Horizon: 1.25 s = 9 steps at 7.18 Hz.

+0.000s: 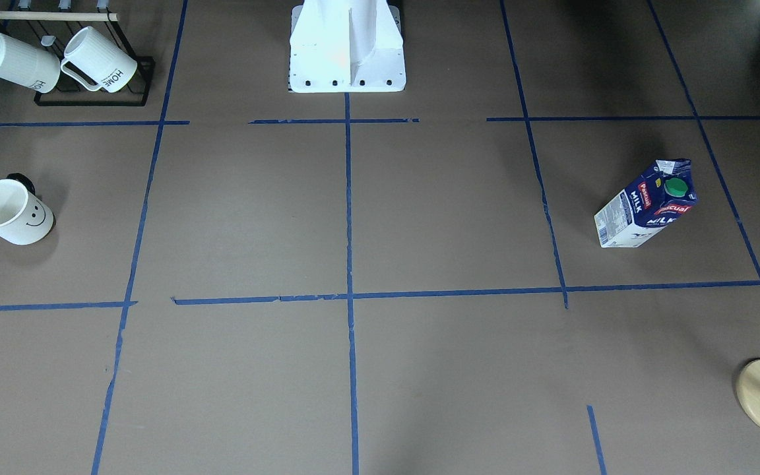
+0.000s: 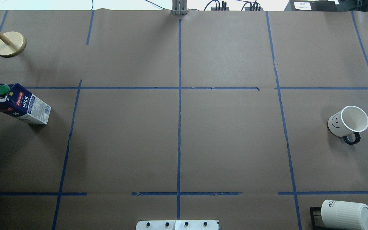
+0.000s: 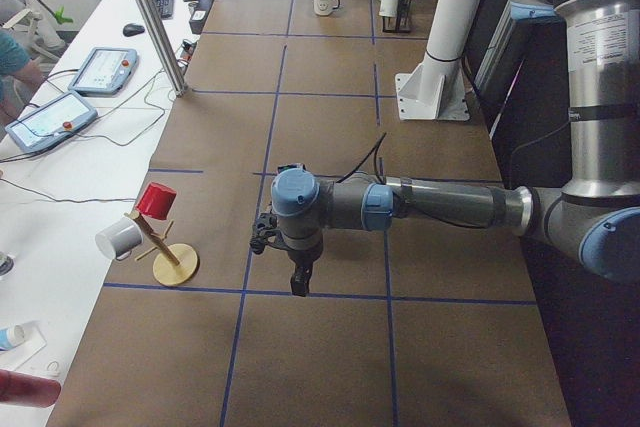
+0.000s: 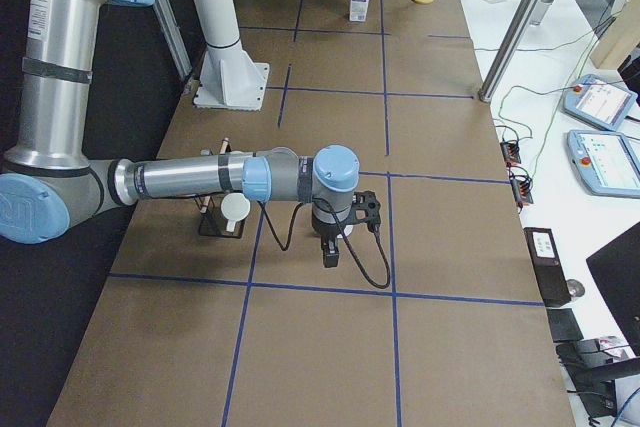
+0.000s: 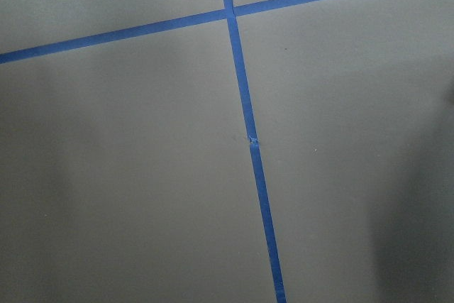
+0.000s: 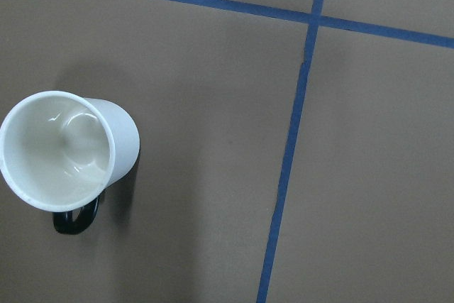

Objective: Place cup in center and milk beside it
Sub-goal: 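Lower the right gripper over the white mug and grasp its rim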

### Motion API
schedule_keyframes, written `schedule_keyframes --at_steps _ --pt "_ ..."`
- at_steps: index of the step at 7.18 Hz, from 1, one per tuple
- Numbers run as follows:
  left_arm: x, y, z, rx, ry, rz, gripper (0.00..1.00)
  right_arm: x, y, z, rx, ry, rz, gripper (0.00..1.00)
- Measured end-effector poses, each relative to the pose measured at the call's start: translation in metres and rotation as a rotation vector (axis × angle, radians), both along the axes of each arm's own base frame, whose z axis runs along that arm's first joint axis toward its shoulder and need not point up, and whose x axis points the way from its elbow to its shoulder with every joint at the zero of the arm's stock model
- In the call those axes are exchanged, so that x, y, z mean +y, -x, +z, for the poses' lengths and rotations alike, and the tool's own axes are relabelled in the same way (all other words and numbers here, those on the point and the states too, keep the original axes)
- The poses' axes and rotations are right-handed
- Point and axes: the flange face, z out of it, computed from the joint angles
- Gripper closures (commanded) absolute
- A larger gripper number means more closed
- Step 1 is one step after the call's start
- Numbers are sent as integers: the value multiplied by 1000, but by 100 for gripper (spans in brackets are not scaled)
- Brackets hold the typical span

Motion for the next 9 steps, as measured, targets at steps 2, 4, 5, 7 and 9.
schedule_keyframes --at_steps 2,4,5,7,9 --pt "0 -1 0 -1 3 0 0 -2 1 -2 -2 -21 -1 0" --pt "0 -2 2 1 7 1 0 -14 18 -5 -13 -105 -5 0" --pt "0 -2 2 2 8 1 0 -20 40 -7 -28 -127 21 0" --pt "1 -2 2 4 9 1 0 -30 89 -8 -69 -150 74 0" --pt "1 -2 2 5 9 1 0 -43 124 -2 -82 -161 72 0"
